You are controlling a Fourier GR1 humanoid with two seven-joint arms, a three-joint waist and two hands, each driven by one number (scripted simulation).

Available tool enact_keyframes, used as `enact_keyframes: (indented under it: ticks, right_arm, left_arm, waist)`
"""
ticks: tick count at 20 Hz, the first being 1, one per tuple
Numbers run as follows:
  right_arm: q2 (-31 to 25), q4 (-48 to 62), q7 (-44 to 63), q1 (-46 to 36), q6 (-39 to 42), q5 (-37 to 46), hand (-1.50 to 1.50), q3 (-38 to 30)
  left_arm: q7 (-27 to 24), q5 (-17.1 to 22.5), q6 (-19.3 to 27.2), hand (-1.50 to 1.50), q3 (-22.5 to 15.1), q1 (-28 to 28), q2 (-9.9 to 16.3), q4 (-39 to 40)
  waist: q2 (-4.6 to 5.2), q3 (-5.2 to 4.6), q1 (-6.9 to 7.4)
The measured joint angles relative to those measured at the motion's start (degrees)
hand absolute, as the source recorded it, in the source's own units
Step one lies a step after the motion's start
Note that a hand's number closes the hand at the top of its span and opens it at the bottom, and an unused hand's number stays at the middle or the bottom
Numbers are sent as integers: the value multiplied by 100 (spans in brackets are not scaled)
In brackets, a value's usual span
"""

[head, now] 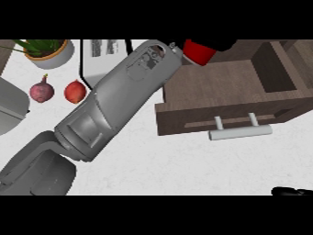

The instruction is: Pick up the can, place it into the drawer and close the drawer

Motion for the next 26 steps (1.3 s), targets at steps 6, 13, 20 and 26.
enact_keyframes:
  ticks: [6,13,20,26]
  right_arm:
    - [-72,40,-24,-106,40,-88,-150,-62]
    - [-40,30,-9,-147,16,33,-150,59]
    - [-50,-78,-8,-140,47,44,-150,111]
    - [-303,-267,-217,-211,47,515,-150,77]
  left_arm:
    - [-184,114,196,-150,-359,153,0,71]
    - [-247,296,472,-150,-551,198,1,209]
    - [-366,500,814,-150,-690,294,0,211]
    - [-555,749,880,-150,-595,343,0,214]
  waist:
    - [19,1,-101]
    - [36,0,-135]
    - [47,0,-211]
    - [49,-6,-168]
